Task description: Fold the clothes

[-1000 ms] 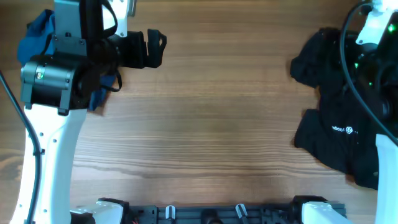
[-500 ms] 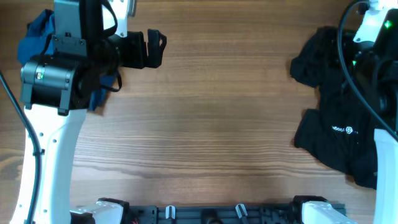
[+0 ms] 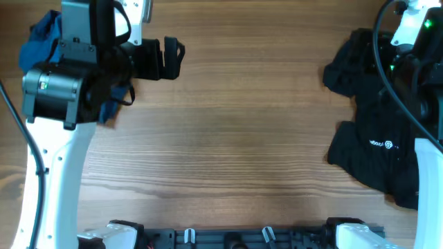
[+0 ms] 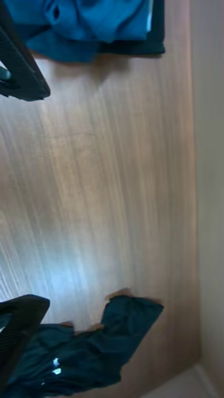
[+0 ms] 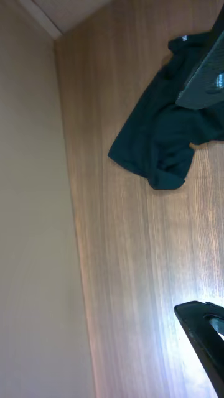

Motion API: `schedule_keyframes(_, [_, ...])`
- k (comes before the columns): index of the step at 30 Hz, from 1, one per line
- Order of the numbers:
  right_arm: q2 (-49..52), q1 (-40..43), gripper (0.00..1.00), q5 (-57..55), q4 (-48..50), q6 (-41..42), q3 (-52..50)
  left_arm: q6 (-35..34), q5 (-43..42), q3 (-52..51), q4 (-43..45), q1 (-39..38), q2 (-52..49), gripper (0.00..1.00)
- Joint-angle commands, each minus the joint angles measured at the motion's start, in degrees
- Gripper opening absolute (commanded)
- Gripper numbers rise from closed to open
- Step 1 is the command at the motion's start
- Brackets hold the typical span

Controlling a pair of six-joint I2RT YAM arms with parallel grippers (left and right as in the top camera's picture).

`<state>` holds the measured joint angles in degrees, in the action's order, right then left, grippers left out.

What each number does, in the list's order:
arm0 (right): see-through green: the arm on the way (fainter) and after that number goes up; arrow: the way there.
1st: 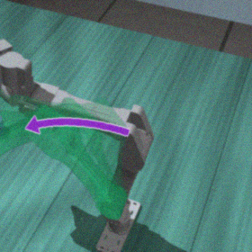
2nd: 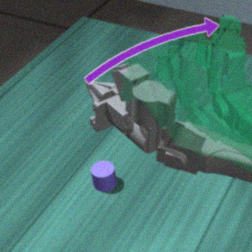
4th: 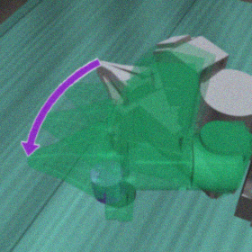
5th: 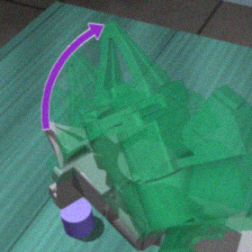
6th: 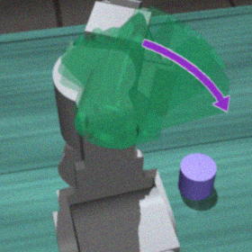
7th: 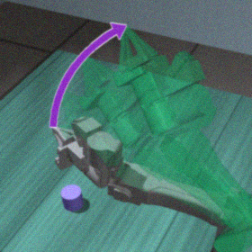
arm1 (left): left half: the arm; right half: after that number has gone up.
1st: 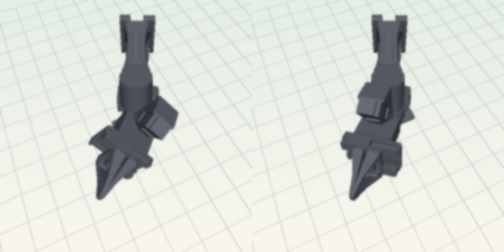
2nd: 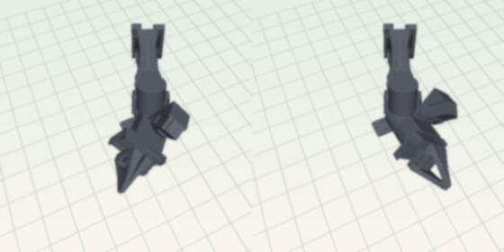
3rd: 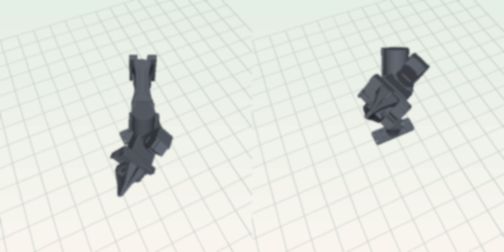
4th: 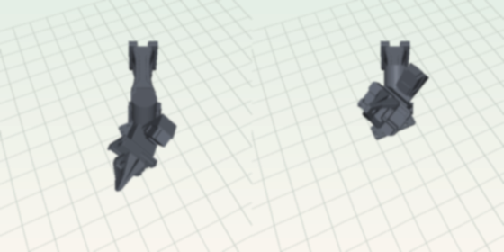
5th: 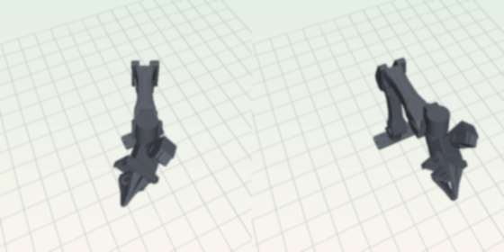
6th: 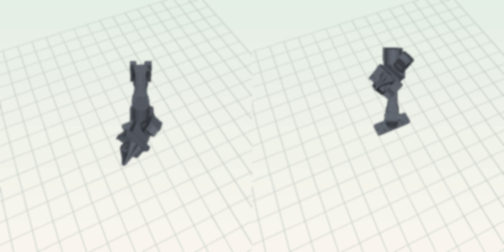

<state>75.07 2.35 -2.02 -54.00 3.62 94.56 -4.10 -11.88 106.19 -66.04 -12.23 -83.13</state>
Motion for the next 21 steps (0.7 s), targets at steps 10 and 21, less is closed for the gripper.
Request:
schedule_keyframes(10, [1.25,0.28,1.00,-1.42,-0.04,0.87,0.61,3.87,-3.76,-40.68,41.62,6.67,24.02,1.00])
schedule_keyframes(21, [1.25,0.28,1.00,-1.42,-0.04,0.90,0.61,3.85,-6.38,-81.31,66.07,13.75,54.27,1.00])
